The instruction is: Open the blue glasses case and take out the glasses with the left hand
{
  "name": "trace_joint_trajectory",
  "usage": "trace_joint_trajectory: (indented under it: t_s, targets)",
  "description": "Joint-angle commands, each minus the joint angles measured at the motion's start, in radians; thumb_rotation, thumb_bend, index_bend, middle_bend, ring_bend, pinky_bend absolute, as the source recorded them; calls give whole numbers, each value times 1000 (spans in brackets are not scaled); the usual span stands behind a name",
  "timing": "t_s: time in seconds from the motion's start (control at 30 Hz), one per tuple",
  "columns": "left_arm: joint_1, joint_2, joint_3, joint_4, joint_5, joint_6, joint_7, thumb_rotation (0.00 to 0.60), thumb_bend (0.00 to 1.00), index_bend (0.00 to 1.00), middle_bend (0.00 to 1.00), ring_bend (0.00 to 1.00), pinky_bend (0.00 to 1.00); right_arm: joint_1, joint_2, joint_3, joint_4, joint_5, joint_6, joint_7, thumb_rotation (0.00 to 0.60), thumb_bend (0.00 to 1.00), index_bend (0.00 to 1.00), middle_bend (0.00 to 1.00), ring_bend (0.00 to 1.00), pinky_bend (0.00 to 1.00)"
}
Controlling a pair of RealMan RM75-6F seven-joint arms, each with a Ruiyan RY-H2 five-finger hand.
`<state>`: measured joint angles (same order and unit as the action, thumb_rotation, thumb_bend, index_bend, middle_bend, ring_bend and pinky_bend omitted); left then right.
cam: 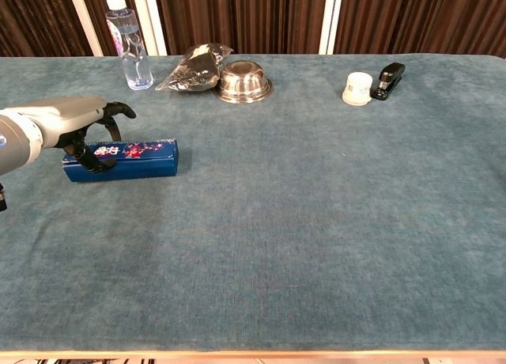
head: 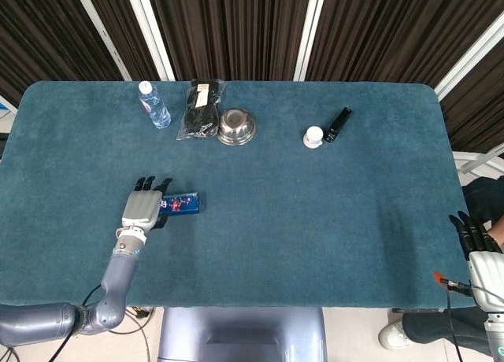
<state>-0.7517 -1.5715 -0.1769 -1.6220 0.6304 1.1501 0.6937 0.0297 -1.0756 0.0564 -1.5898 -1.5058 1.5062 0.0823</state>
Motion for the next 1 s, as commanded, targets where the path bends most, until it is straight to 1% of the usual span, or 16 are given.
trace_joint_trajectory:
  t_s: [0.03,0.43,0.6,1.0]
  targets:
    - [0,1,1,0,1,0,-1,600,455,102,329,7,33,0,0,0,0,0,0,0,600,135,0,0,0,213]
    - [-4,6,3,11,3,-21,-13,600,577,110,338,11,33,0,0,0,0,1,0,-1,600,135,0,0,0,213]
    - [-5,9,4,11,4,-24,-16,600,588,113,340,15,33,0,0,0,0,1,-1,-2,600,135,0,0,0,213]
    - [-8,21,7,12,0,-37,-21,600,655,115,344,16,33,0,0,0,0,1,0,-3,600,136,0,0,0,213]
